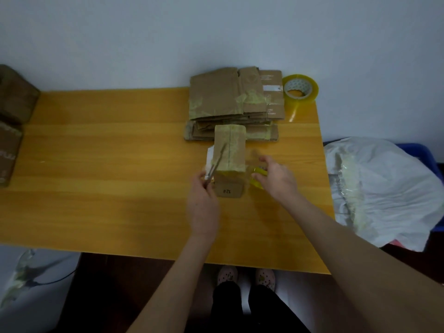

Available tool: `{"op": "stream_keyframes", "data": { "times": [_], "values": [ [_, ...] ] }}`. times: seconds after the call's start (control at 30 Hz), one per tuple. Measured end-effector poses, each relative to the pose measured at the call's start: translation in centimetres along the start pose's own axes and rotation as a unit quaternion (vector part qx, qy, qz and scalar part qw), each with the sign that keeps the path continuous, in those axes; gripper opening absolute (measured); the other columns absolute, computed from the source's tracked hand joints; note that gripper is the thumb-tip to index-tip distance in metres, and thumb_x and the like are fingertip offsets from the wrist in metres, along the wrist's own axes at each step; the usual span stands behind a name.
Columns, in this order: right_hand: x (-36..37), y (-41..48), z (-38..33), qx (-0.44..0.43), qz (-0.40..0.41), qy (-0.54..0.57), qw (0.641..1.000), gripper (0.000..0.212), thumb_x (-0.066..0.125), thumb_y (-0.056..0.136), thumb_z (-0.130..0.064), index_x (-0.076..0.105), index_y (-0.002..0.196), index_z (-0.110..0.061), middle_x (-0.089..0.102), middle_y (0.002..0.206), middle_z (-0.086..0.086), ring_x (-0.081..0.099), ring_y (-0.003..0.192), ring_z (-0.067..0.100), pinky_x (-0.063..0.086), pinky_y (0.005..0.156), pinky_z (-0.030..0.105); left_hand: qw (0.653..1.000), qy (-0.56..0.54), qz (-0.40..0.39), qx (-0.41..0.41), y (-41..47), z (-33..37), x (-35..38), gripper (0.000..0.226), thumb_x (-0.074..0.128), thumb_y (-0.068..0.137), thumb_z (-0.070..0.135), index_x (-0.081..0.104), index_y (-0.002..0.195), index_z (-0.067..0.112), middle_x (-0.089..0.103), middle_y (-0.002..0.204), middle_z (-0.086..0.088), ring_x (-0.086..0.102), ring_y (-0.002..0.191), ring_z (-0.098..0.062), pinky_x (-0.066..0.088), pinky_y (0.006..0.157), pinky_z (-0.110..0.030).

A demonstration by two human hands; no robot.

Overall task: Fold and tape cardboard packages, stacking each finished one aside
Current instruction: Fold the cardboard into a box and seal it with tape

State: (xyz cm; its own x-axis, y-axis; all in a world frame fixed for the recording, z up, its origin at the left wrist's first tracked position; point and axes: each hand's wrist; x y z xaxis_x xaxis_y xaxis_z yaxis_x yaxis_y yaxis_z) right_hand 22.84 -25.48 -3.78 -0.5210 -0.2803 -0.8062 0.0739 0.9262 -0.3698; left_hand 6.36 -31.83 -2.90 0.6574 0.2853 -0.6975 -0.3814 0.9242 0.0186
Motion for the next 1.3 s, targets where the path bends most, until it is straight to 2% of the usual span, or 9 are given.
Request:
{"op": "stream_keyframes", "data": {
  "times": [0.1,0.2,0.33,0.47,0.77,0.83,0.97,1.1,1.3],
  "values": [
    [-0.3,0.2,0.3,0.005,-0.026,0.035,0.999,0.050,0.062,0.091,-0.040,0.045,0.136,-0.025,0.061,0.129,0.002,0.058,0.115,0.027,0.051,0.089,0.038,0.991,0.006,0.010,0.133,-0.5,2.8,2.0,0.022,0.052,0.095,0.003,0.059,0.115,0.003,0.066,0.097,-0.008,0.059,0.080,-0.015,0.048,0.066,-0.026],
    [-0.3,0.1,1.1,-0.014,-0.066,0.050,0.996,0.053,0.063,0.090,-0.038,0.045,0.137,-0.023,0.057,0.135,0.001,0.054,0.123,0.023,0.048,0.095,0.039,0.994,0.034,-0.044,0.092,0.9,2.8,4.1,0.026,0.048,0.097,0.006,0.056,0.121,0.001,0.065,0.110,-0.014,0.063,0.095,-0.029,0.048,0.073,-0.035],
    [-0.1,-0.3,2.3,-0.020,-0.058,0.009,0.998,0.047,0.057,0.093,-0.043,0.044,0.135,-0.026,0.058,0.133,0.002,0.056,0.119,0.027,0.050,0.090,0.038,0.985,0.115,-0.102,0.078,1.8,0.7,5.3,0.040,0.040,0.100,0.006,0.041,0.140,0.007,0.054,0.135,-0.010,0.053,0.120,-0.028,0.045,0.090,-0.037],
    [-0.7,-0.2,2.5,-0.037,-0.035,-0.078,0.996,0.042,0.050,0.096,-0.045,0.041,0.134,-0.029,0.062,0.124,0.004,0.059,0.111,0.029,0.047,0.084,0.038,0.976,0.160,-0.118,0.087,2.1,0.5,5.7,0.045,0.040,0.099,0.005,0.036,0.144,0.009,0.049,0.141,-0.008,0.050,0.125,-0.026,0.048,0.094,-0.038],
    [-0.9,0.6,1.9,-0.011,-0.032,-0.139,0.990,0.040,0.046,0.098,-0.044,0.038,0.136,-0.033,0.065,0.112,0.006,0.061,0.104,0.027,0.041,0.091,0.039,0.975,0.164,-0.124,0.082,2.2,0.8,4.8,0.045,0.039,0.099,0.005,0.038,0.143,0.013,0.049,0.141,-0.005,0.050,0.125,-0.025,0.043,0.097,-0.036],
    [-1.2,0.7,1.7,-0.008,-0.037,-0.133,0.990,0.037,0.047,0.098,-0.043,0.042,0.133,-0.034,0.065,0.112,0.005,0.062,0.103,0.027,0.044,0.088,0.038,0.976,0.164,-0.118,0.079,2.2,1.2,4.7,0.043,0.038,0.100,0.005,0.039,0.142,0.013,0.051,0.139,-0.006,0.052,0.122,-0.025,0.044,0.095,-0.036],
    [-1.9,0.3,1.8,-0.019,-0.040,-0.074,0.996,0.027,0.045,0.099,-0.043,0.053,0.121,-0.030,0.064,0.119,0.005,0.058,0.110,0.028,0.045,0.081,0.037,0.983,0.136,-0.109,0.052,2.7,2.5,3.8,0.031,0.038,0.100,0.006,0.052,0.127,0.013,0.064,0.112,-0.010,0.059,0.097,-0.027,0.041,0.068,-0.032],
    [-1.7,-0.2,1.4,0.006,-0.020,-0.026,0.999,0.024,0.043,0.100,-0.040,0.059,0.114,-0.030,0.066,0.112,0.004,0.060,0.103,0.026,0.043,0.069,0.031,0.970,0.177,-0.082,0.148,1.6,3.1,2.2,0.024,0.043,0.098,0.008,0.059,0.117,0.008,0.063,0.103,-0.010,0.058,0.088,-0.025,0.037,0.065,-0.027],
    [-1.7,-0.1,1.3,0.042,0.006,0.011,0.999,0.022,0.050,0.098,-0.039,0.063,0.110,-0.027,0.067,0.104,0.004,0.062,0.096,0.026,0.046,0.067,0.031,0.943,0.254,-0.145,0.155,-2.5,3.8,0.8,0.043,0.036,0.102,0.021,0.035,0.145,0.016,0.060,0.116,-0.003,0.062,0.086,-0.020,0.036,0.061,-0.024]
  ]
}}
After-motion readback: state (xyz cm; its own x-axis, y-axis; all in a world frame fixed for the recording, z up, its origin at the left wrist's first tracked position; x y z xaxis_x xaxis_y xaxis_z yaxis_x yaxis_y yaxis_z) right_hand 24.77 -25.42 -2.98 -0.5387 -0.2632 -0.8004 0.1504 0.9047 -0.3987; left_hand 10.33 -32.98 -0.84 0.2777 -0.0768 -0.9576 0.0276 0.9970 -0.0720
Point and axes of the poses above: each hand's wrist, its own y-axis towards the middle knuckle, its own x-axis out of the palm, z = x × y
